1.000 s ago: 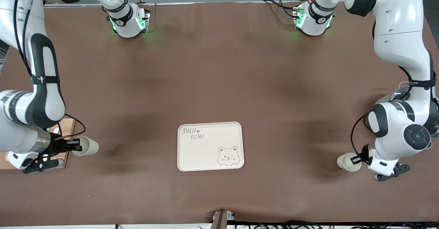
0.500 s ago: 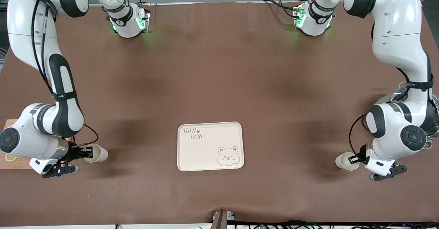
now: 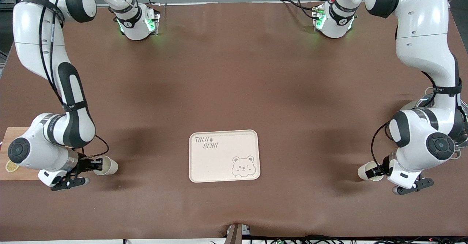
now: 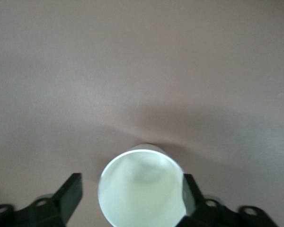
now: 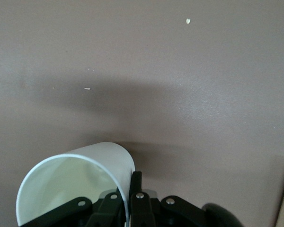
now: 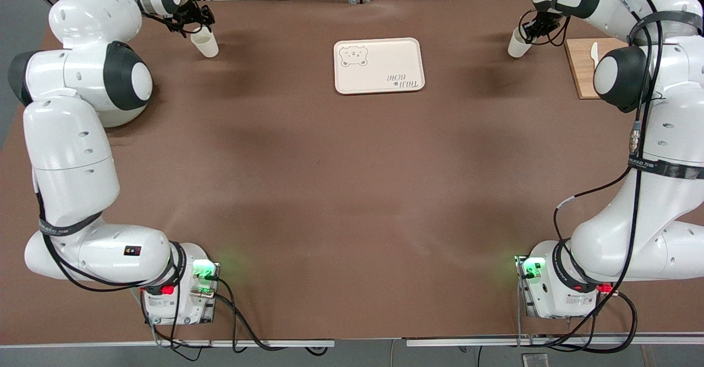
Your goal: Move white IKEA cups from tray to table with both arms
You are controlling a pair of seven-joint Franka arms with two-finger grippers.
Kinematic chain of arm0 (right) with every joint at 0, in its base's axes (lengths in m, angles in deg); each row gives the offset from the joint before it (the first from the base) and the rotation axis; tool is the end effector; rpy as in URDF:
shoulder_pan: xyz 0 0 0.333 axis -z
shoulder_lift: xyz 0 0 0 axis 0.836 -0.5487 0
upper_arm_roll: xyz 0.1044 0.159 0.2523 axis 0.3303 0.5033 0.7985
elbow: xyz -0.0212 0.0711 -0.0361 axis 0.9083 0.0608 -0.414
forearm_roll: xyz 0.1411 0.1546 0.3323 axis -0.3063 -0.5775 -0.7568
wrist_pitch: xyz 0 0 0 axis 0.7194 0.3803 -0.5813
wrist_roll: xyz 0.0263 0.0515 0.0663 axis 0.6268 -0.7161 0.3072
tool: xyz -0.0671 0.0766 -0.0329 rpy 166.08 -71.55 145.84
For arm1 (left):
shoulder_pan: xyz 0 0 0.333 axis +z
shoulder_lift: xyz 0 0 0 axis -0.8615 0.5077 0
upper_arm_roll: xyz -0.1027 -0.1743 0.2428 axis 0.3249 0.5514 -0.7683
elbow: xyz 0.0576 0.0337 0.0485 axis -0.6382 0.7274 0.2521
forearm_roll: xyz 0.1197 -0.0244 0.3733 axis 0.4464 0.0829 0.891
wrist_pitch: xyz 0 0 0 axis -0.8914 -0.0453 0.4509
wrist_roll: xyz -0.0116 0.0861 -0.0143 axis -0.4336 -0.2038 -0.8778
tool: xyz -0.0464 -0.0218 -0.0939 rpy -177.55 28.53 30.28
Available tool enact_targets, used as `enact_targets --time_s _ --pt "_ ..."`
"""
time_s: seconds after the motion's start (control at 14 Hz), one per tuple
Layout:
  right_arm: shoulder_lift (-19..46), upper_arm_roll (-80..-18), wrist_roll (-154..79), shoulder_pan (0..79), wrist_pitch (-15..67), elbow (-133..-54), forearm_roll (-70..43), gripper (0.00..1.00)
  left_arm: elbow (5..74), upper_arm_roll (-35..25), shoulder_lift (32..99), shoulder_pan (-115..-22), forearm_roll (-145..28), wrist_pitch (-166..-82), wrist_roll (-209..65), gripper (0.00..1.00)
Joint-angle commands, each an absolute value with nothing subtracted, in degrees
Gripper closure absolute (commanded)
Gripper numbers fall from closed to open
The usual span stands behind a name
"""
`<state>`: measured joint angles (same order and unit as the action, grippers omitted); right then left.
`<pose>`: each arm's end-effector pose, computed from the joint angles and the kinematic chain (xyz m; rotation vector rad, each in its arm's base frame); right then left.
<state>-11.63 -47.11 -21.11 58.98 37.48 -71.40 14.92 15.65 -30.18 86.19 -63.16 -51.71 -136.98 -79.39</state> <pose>0.7422 -0.0610 0.2231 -3.0614 -0.3074 -0.0753 0.7553 0.0203 0.2632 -3.0631 -0.4242 -0.2186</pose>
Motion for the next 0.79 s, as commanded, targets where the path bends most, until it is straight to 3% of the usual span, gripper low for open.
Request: enact_targets --time_s 0.0,0.29,0.36,0.43,0.71 --pt "-12.7 -47.1 -20.2 58.9 39.5 -71.0 14.2 1.0 16.5 -30.1 82.3 -63.2 -50.8 -136.7 -79.1 0.0" --pt "-12.9 -47.1 -20.3 58.9 39.5 -71.0 14.1 1.0 16.8 -29.9 76.0 -63.2 -50.8 -131.7 -78.8 0.0" --pt "-13.2 -47.1 -20.4 58.9 39.5 -71.0 14.1 0.72 16.8 -29.6 74.5 -63.2 -50.8 -129.9 -78.6 0.0" --pt "-13.2 -47.1 -20.6 58.9 39.6 -71.0 14.0 0.04 16.8 -29.3 73.2 -63.2 -50.8 -128.2 -78.4 0.0" --pt "-13.2 -47.1 -20.9 58.9 39.5 -70.8 14.0 0.0 16.8 -28.3 67.8 -63.2 -50.8 -120.7 -71.9 0.0"
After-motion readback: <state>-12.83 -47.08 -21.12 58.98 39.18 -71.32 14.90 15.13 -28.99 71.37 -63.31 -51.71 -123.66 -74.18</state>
